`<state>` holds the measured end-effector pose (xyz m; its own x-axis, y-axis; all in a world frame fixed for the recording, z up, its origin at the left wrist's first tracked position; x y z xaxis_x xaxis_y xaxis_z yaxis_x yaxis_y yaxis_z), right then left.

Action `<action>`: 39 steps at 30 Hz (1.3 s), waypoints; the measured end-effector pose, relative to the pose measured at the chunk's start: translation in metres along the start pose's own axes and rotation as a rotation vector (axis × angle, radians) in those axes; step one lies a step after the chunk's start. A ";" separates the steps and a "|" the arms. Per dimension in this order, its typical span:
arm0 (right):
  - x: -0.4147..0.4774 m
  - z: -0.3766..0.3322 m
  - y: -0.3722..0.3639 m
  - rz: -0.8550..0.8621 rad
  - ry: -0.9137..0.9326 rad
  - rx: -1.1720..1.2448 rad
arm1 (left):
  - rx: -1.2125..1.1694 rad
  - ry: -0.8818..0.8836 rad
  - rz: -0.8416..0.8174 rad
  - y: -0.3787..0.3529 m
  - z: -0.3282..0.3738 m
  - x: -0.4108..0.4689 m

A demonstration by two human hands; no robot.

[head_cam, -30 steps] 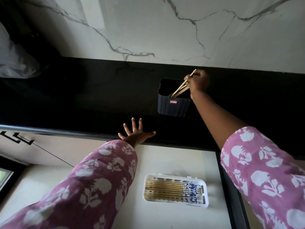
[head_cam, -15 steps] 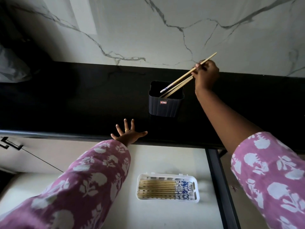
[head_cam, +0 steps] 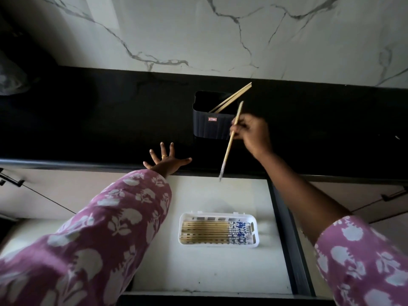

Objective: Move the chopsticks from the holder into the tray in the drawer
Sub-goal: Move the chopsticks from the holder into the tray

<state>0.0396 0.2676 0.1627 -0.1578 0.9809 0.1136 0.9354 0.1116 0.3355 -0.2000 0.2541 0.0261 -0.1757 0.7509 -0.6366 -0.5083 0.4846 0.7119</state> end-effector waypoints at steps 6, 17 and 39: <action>-0.061 0.064 -0.080 -0.573 -0.045 -0.475 | 0.005 0.000 0.001 0.000 0.000 0.004; -0.147 0.162 -0.158 -1.046 -0.192 -0.928 | 0.004 -0.011 -0.021 0.001 0.000 0.005; -0.100 0.098 -0.094 -0.317 0.536 -0.980 | 0.009 -0.009 -0.037 0.001 -0.002 0.005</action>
<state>-0.0020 0.1742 0.0284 -0.6743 0.7116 0.1975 0.2211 -0.0607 0.9734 -0.2028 0.2576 0.0226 -0.1492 0.7366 -0.6596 -0.5064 0.5161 0.6908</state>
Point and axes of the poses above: each hand's wrist, its own x-axis towards the middle knuckle, its own y-axis out of the back of the hand, z = x × y, the point moved 3 cm from there along x, towards the middle knuckle, and after that the axes turned 10 degrees about -z, right-handed, at the moved point
